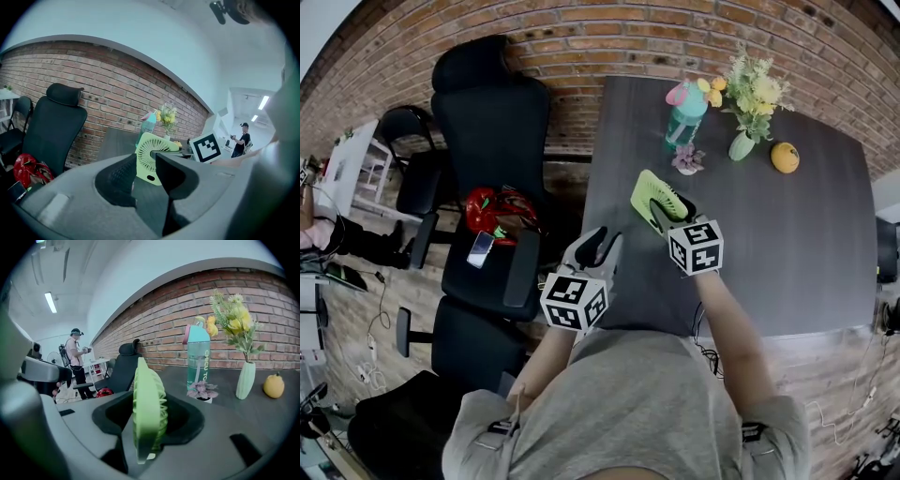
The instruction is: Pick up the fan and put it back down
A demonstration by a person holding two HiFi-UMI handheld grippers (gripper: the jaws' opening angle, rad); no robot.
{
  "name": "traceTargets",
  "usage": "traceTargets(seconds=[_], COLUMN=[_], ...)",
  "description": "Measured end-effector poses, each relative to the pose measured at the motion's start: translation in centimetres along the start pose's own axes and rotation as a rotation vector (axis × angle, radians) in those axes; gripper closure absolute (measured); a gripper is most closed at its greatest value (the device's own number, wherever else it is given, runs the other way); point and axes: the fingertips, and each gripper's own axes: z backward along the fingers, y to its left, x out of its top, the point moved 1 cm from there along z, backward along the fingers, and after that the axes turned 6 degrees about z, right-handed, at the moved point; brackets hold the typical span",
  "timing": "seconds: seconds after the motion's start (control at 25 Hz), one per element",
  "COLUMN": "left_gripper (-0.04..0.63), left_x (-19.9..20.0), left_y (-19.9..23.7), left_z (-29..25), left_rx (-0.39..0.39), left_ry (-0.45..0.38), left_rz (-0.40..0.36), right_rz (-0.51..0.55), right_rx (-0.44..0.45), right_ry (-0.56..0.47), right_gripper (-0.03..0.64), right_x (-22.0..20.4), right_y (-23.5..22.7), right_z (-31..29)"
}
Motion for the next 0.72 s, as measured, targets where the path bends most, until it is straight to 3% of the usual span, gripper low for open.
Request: traceTargets(seconds=[0.72], left_gripper=[0.480], left_x=[0.3], left_y=[-3.6], left_z=[0.5], left_rx=[-0.060], left_ry=[-0.012], left_rz=[-0.043], right_rz=[0.002], right_rx=[-0.081], right_ry=[-0.019], right_gripper=[0.425], right_x=[-0.6], right_y=[-0.1], right_z=[6.6])
